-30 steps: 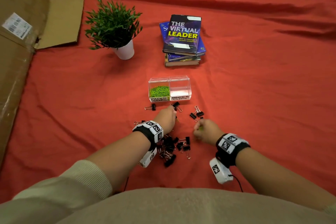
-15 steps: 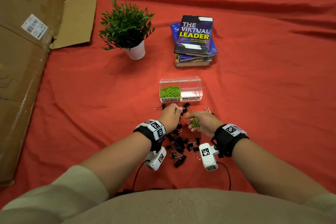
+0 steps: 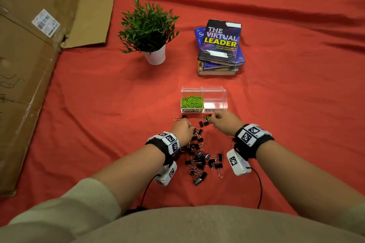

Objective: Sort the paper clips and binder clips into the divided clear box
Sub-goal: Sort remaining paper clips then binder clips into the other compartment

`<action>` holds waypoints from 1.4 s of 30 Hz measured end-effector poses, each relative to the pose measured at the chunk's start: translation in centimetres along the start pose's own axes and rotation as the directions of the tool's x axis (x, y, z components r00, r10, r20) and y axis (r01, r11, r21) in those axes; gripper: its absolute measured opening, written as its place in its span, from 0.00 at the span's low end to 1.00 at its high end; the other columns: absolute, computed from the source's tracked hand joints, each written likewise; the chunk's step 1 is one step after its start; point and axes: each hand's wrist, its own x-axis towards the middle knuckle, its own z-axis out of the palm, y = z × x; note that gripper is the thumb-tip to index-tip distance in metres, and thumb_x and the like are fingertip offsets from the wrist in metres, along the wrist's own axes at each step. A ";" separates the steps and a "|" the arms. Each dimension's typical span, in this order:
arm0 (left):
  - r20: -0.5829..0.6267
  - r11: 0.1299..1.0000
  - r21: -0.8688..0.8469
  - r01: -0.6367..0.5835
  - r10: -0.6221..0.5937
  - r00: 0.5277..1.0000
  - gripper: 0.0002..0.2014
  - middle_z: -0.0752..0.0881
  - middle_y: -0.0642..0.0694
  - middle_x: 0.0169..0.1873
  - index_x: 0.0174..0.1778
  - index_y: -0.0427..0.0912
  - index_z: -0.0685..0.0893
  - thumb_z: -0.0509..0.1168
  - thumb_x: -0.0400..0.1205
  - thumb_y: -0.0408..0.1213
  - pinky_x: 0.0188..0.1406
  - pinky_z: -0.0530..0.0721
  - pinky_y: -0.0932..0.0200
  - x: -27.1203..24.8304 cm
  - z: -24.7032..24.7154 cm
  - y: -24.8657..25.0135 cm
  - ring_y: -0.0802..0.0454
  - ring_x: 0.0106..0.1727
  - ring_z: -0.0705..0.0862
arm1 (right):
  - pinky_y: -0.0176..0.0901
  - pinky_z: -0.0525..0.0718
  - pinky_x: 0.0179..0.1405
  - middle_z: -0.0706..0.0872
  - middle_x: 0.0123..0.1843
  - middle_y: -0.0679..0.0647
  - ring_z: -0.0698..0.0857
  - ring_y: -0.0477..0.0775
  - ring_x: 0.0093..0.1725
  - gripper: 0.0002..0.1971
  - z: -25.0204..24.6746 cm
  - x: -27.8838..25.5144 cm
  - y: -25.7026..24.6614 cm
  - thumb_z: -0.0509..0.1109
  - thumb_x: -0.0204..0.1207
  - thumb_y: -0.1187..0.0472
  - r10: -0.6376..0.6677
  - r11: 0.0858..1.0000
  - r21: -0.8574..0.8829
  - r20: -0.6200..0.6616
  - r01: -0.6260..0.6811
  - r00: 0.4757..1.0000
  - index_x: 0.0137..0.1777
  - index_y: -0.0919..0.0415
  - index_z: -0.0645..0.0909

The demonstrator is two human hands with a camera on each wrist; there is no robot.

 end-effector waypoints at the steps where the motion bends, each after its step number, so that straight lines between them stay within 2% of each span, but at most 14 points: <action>1: -0.008 1.000 0.005 0.014 -0.014 1.000 0.07 0.83 0.41 0.43 0.54 0.38 0.78 0.58 0.84 0.35 0.38 0.74 0.58 0.0 -0.1 -0.2 0.45 0.39 0.80 | 0.38 0.71 0.24 0.81 0.33 0.54 0.75 0.48 0.28 0.12 -0.4 0.7 -0.9 0.62 0.80 0.58 -0.016 0.999 -0.051 -0.009 0.016 1.000 0.35 0.59 0.75; 3: -0.035 0.999 -0.002 0.035 -0.035 0.999 0.09 0.83 0.41 0.48 0.57 0.37 0.77 0.57 0.82 0.34 0.40 0.75 0.57 -0.1 -0.6 -0.4 0.44 0.44 0.81 | 0.38 0.70 0.23 0.80 0.33 0.56 0.76 0.52 0.29 0.11 -0.9 2.3 -2.9 0.61 0.80 0.59 -0.058 0.988 -0.142 -0.022 0.054 0.998 0.36 0.60 0.75; 6: -0.048 0.999 0.040 0.012 -0.010 0.999 0.09 0.84 0.35 0.42 0.49 0.34 0.79 0.54 0.81 0.32 0.38 0.75 0.53 -0.1 -2.2 -0.2 0.36 0.45 0.82 | 0.41 0.70 0.28 0.79 0.36 0.58 0.77 0.56 0.36 0.08 -1.2 4.7 -5.8 0.61 0.79 0.61 -0.130 0.945 -0.307 -0.023 0.117 0.991 0.39 0.63 0.76; 8: -0.038 0.994 0.106 -0.011 0.016 0.999 0.13 0.85 0.30 0.49 0.53 0.30 0.79 0.52 0.83 0.32 0.39 0.73 0.55 0.2 -3.5 0.1 0.33 0.51 0.83 | 0.42 0.73 0.35 0.81 0.39 0.60 0.79 0.58 0.39 0.08 -0.8 6.0 -7.3 0.61 0.78 0.63 -0.162 0.892 -0.428 0.002 0.148 0.987 0.41 0.64 0.77; 11: -0.049 0.981 0.192 -0.041 0.051 0.998 0.13 0.84 0.33 0.55 0.59 0.33 0.77 0.51 0.84 0.31 0.48 0.77 0.52 0.8 -5.2 0.7 0.36 0.56 0.82 | 0.46 0.81 0.41 0.86 0.46 0.64 0.84 0.62 0.46 0.08 0.1 7.5 -8.0 0.60 0.76 0.69 -0.174 0.843 -0.508 0.052 0.176 0.983 0.46 0.68 0.81; 15: -0.048 0.961 0.242 -0.135 0.151 0.987 0.14 0.84 0.33 0.56 0.60 0.35 0.76 0.53 0.81 0.26 0.46 0.75 0.53 2.1 -6.8 2.6 0.36 0.56 0.82 | 0.49 0.83 0.56 0.87 0.56 0.64 0.84 0.64 0.57 0.16 0.0 7.3 -7.0 0.61 0.73 0.70 -0.217 0.859 -0.462 0.060 0.220 0.974 0.58 0.63 0.82; 17: -0.032 0.944 0.270 -0.189 0.205 0.978 0.14 0.84 0.34 0.56 0.60 0.36 0.77 0.54 0.80 0.24 0.44 0.73 0.56 3.0 -7.0 3.8 0.37 0.56 0.82 | 0.48 0.80 0.55 0.87 0.56 0.63 0.84 0.63 0.57 0.16 -0.7 6.2 -6.1 0.63 0.72 0.70 -0.265 0.890 -0.386 -0.003 0.243 0.964 0.58 0.62 0.83; 21: 0.040 0.872 0.376 -0.312 0.321 0.946 0.15 0.84 0.36 0.57 0.59 0.37 0.78 0.56 0.79 0.23 0.51 0.75 0.56 4.9 -6.5 5.1 0.40 0.59 0.81 | 0.47 0.83 0.47 0.88 0.49 0.60 0.86 0.60 0.49 0.11 -1.0 2.9 -3.4 0.63 0.73 0.67 -0.223 0.944 -0.271 -0.103 0.188 0.969 0.50 0.62 0.85; 24: 0.098 0.825 0.431 -0.365 0.359 0.928 0.18 0.83 0.38 0.59 0.62 0.39 0.78 0.57 0.78 0.22 0.52 0.76 0.55 5.5 -5.9 5.1 0.39 0.59 0.81 | 0.48 0.86 0.46 0.89 0.47 0.55 0.86 0.55 0.46 0.09 0.3 0.6 -1.3 0.64 0.74 0.64 -0.188 0.935 -0.309 -0.011 0.176 0.982 0.48 0.60 0.85; 27: 0.071 0.807 0.424 -0.410 0.422 0.904 0.20 0.85 0.38 0.58 0.63 0.41 0.79 0.58 0.77 0.22 0.49 0.79 0.55 4.7 -5.5 4.5 0.40 0.56 0.83 | 0.45 0.85 0.49 0.86 0.51 0.52 0.85 0.53 0.51 0.09 2.9 -1.6 0.2 0.66 0.74 0.62 -0.198 0.904 -0.347 0.178 0.249 0.964 0.53 0.57 0.83; 31: -0.024 0.769 0.423 -0.480 0.539 0.842 0.15 0.84 0.44 0.55 0.57 0.42 0.83 0.59 0.77 0.27 0.60 0.80 0.48 2.3 -5.0 1.7 0.46 0.60 0.79 | 0.49 0.81 0.56 0.74 0.62 0.53 0.73 0.54 0.63 0.23 6.5 -3.8 1.4 0.72 0.70 0.54 -0.257 0.803 -0.448 0.335 0.394 0.906 0.65 0.55 0.75; 35: 0.050 0.809 0.421 -0.411 0.432 0.901 0.10 0.81 0.49 0.52 0.52 0.46 0.82 0.62 0.77 0.33 0.55 0.82 0.50 0.2 -4.3 -3.0 0.49 0.57 0.79 | 0.52 0.80 0.55 0.67 0.68 0.55 0.68 0.58 0.65 0.31 8.2 -4.6 1.3 0.75 0.67 0.54 -0.265 0.698 -0.563 0.372 0.443 0.890 0.70 0.53 0.70; 39: 0.177 0.817 0.469 -0.335 0.285 0.942 0.21 0.76 0.46 0.58 0.66 0.52 0.78 0.66 0.75 0.37 0.59 0.80 0.50 -0.6 -3.0 -5.3 0.48 0.64 0.74 | 0.52 0.81 0.59 0.66 0.68 0.56 0.70 0.58 0.65 0.26 8.1 -4.6 1.7 0.72 0.69 0.60 -0.209 0.760 -0.526 0.358 0.381 0.910 0.68 0.57 0.72; 42: 0.176 0.821 0.475 -0.316 0.263 0.949 0.26 0.74 0.46 0.61 0.71 0.55 0.74 0.69 0.76 0.40 0.62 0.80 0.48 -0.9 -2.5 -5.7 0.48 0.66 0.71 | 0.48 0.79 0.58 0.68 0.64 0.54 0.72 0.56 0.61 0.19 7.7 -4.4 2.1 0.71 0.70 0.61 -0.198 0.818 -0.468 0.318 0.335 0.927 0.61 0.58 0.75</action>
